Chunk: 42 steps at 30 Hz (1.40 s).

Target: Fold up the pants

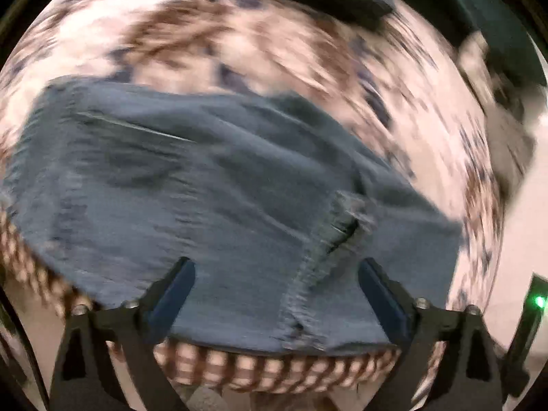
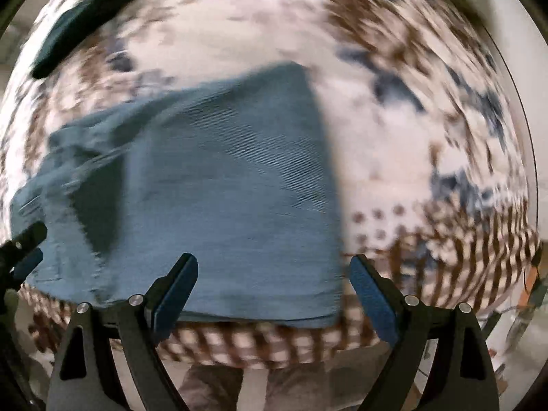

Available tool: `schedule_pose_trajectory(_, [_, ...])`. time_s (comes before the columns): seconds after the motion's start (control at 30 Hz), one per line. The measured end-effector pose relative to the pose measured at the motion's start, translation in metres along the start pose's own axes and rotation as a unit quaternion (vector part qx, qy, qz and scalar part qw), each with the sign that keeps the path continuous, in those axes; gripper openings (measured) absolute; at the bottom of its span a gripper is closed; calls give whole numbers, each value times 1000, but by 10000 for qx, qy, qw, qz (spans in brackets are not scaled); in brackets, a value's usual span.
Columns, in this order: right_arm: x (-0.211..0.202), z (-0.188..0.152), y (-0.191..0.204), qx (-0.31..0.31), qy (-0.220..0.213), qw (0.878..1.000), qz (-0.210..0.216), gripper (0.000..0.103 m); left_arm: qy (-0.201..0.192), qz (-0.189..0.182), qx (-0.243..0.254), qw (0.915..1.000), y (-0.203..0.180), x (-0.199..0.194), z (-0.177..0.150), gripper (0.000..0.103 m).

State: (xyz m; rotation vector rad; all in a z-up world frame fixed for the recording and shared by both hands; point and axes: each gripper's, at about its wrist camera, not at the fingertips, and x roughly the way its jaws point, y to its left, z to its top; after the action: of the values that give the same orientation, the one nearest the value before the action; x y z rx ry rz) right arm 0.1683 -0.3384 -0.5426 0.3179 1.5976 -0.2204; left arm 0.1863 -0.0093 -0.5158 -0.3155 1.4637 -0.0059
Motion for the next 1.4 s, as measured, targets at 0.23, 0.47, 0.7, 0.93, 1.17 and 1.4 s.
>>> schedule_pose_trajectory(0.23, [16, 25, 73, -410, -96, 9991, 65, 92, -1006, -438, -2111, 9713, 117, -30, -14, 98])
schedule_pose_trajectory(0.47, [36, 8, 148, -450, -36, 9990, 11, 92, -1091, -690, -3899, 9117, 211, -20, -40, 98])
schedule_pose_trajectory(0.7, [47, 6, 198, -748, -77, 9966, -347, 92, -1155, -819, -4633, 8748, 262, 1, -53, 98])
schedule_pose_trajectory(0.93, [56, 8, 219, -997, -237, 9894, -1026, 92, -1246, -907, -4518, 8787, 274, 21, -32, 97])
schedule_pose_trajectory(1.17, [54, -6, 229, -1308, -571, 9707, -1933, 92, -1822, -290, -3925, 9011, 251, 9, -25, 55])
schedule_pose_trajectory(1.4, [48, -13, 211, -944, -417, 9837, -1474, 92, -1837, -1309, -4220, 8781, 283, 36, -21, 90])
